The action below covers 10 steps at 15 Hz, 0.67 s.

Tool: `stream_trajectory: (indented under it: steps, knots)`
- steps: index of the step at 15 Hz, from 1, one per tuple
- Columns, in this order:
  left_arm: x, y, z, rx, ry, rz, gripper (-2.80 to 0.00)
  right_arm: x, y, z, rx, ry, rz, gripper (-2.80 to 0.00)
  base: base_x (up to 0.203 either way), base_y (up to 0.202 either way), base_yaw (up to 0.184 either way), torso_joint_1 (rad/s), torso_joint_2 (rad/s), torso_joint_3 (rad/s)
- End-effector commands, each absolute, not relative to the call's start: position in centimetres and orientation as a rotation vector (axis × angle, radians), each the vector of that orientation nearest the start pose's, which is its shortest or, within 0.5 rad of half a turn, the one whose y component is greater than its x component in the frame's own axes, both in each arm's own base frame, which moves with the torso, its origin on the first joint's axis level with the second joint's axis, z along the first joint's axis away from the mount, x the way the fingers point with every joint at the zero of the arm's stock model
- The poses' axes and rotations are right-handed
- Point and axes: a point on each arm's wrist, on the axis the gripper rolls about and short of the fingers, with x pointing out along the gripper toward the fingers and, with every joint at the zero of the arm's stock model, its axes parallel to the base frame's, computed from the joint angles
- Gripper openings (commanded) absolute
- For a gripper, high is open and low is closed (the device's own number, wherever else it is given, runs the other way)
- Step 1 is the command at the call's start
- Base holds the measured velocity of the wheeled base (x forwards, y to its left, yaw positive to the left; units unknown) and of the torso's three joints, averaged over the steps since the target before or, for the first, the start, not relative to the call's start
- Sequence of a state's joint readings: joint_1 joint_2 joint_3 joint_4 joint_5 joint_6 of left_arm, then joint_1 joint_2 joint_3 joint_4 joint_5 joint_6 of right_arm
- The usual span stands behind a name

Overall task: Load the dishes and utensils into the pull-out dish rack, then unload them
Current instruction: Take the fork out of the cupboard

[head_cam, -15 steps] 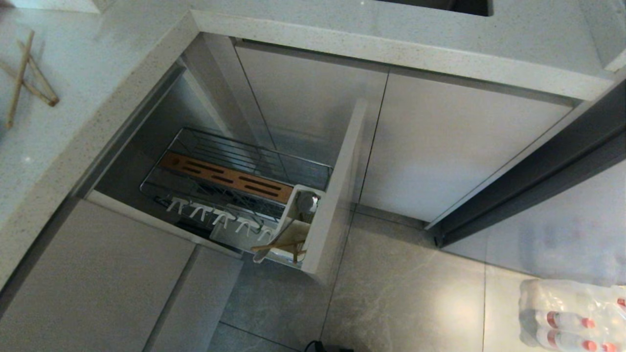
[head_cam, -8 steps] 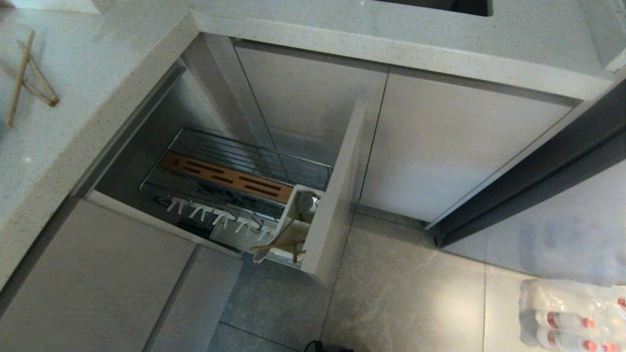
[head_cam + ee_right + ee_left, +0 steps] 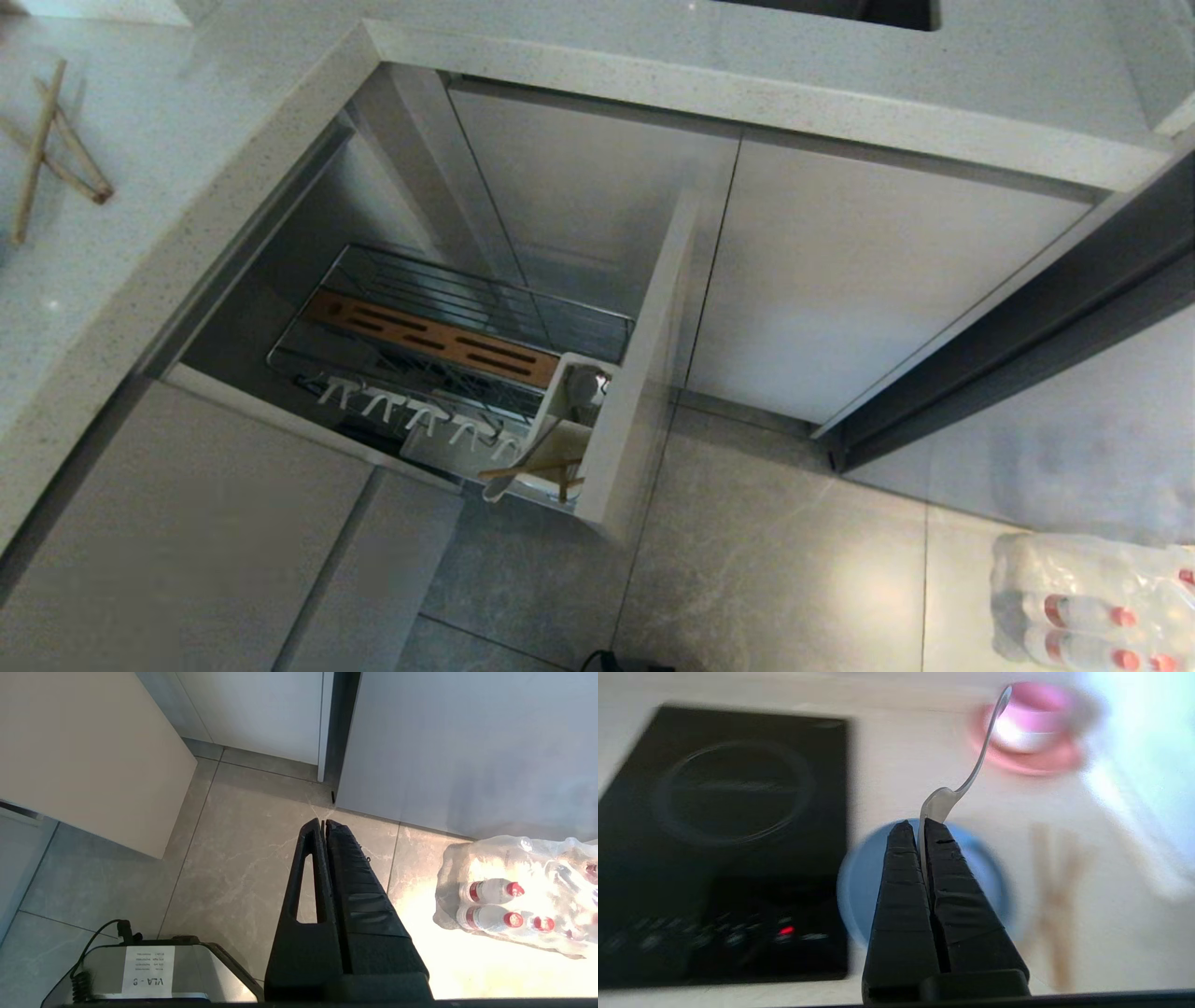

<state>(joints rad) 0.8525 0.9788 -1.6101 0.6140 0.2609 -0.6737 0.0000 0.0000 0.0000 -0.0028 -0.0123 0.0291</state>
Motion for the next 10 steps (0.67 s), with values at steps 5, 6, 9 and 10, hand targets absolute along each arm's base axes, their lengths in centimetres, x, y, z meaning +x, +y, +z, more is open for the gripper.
stream_trajectory:
  steps: [5,6,9,10]
  knots:
    - [4.5,6.6,37.0,-0.713,-0.206,1.191,-2.80,-2.3,0.0,7.6,0.029,-0.002,-0.012,-2.80,0.000,0.000,0.000,0.000,0.00,0.000]
    - [4.9,7.1,36.4,-0.723,-0.192,1.194,-2.80,-2.3,0.0,7.6,0.029,-0.002,-0.012,-2.80,0.000,0.000,0.000,0.000,0.00,0.000]
    - [6.0,8.4,35.0,-0.719,-0.218,1.175,-2.80,-2.3,0.0,7.6,0.029,-0.002,-0.012,-2.80,0.000,0.000,0.000,0.000,0.00,0.000]
    - [6.2,8.7,34.6,-0.717,-0.225,1.167,-2.80,-2.3,0.0,7.6,0.029,-0.003,-0.012,-2.80,0.000,0.000,0.000,0.000,0.00,0.000]
